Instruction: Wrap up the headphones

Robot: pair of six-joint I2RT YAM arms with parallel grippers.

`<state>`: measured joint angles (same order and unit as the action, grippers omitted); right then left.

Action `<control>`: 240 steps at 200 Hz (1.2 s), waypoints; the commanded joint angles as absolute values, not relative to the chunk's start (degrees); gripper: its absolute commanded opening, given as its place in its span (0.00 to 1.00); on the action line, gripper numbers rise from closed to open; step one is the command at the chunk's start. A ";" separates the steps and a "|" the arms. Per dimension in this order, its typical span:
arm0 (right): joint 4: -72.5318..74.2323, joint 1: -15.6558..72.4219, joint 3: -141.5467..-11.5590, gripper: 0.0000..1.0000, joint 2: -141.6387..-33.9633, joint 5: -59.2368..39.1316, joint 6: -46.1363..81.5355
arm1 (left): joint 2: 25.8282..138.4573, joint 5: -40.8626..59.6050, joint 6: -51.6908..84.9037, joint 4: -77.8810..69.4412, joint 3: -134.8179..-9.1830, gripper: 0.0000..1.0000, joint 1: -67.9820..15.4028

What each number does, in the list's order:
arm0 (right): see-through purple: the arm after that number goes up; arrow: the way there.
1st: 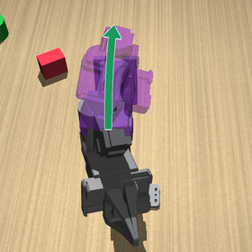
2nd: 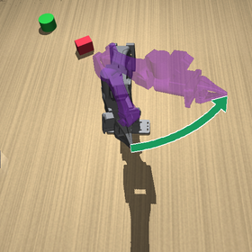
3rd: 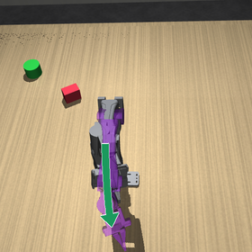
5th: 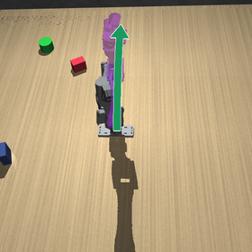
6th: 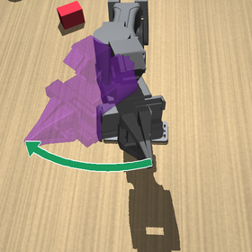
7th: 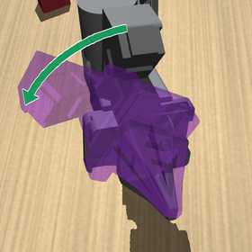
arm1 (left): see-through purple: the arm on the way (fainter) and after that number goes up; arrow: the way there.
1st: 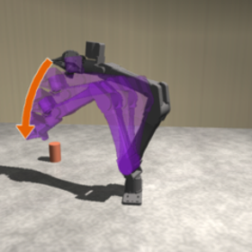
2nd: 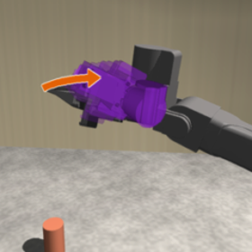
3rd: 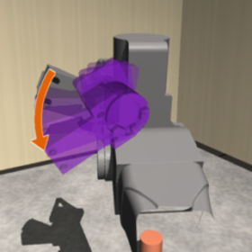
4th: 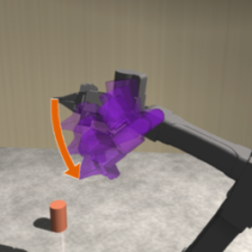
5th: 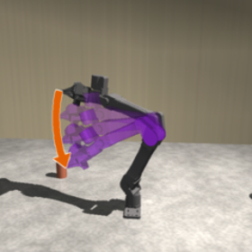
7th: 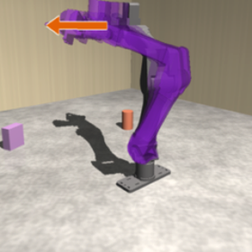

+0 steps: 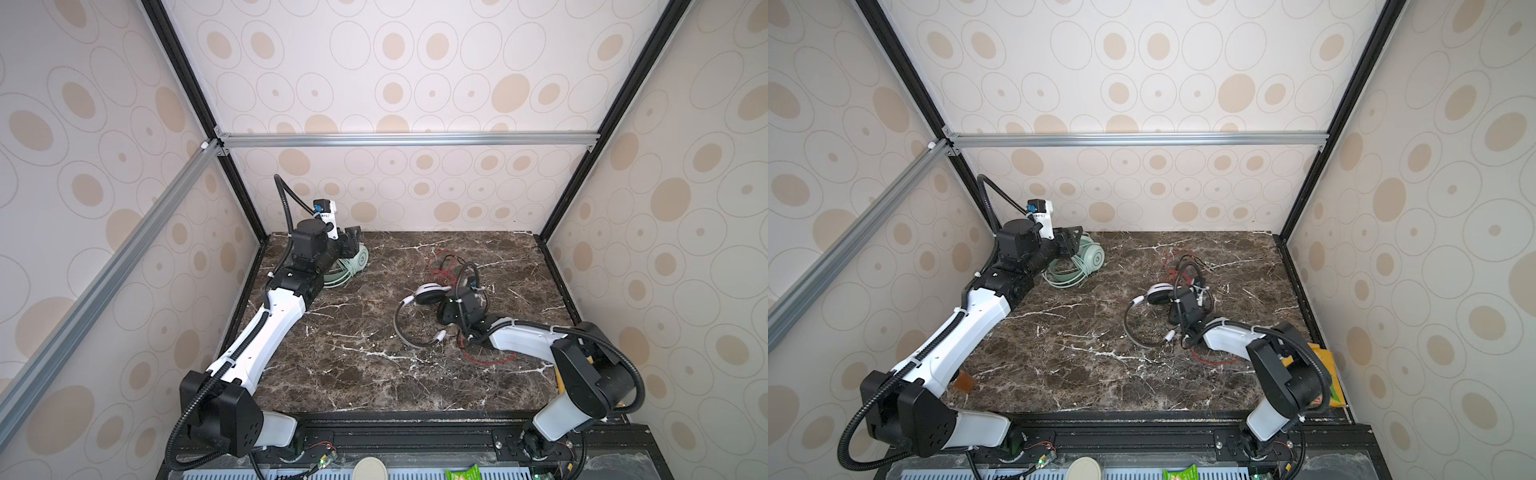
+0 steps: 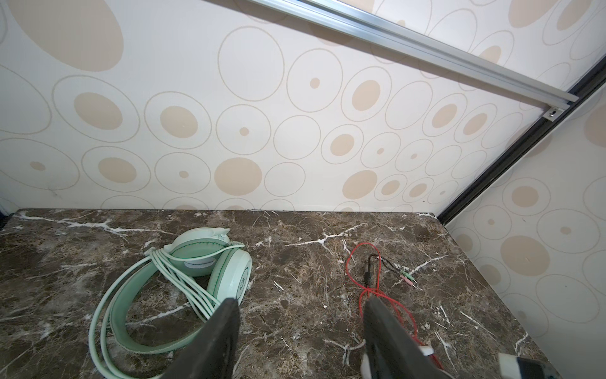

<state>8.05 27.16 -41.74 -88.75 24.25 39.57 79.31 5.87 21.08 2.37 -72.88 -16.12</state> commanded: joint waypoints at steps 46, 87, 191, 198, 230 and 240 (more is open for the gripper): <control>3.34 20.38 -42.49 0.48 -82.20 21.99 31.90 | 81.87 7.29 20.65 3.06 -73.73 0.60 -16.27; -1.00 28.36 -44.51 0.50 -81.21 24.03 39.62 | 82.94 6.45 19.61 4.44 -74.71 0.60 -17.47; -21.56 41.31 -55.93 0.81 -90.53 26.88 82.95 | 86.81 4.12 18.67 6.98 -76.01 0.60 -20.79; -21.83 41.13 -55.90 0.85 -90.32 27.20 82.28 | 87.07 3.66 18.34 7.14 -76.05 0.60 -21.07; -24.69 35.39 -53.59 0.86 -84.36 23.61 73.45 | 89.12 2.85 18.06 8.53 -77.05 0.60 -21.41; -24.52 32.93 -52.07 0.86 -80.86 22.07 68.38 | 89.94 2.00 17.86 9.15 -77.39 0.60 -22.25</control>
<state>-20.84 37.69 -54.13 -88.18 24.18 75.68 88.60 4.10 19.70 7.20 -73.78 -21.12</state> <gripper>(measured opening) 0.857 0.602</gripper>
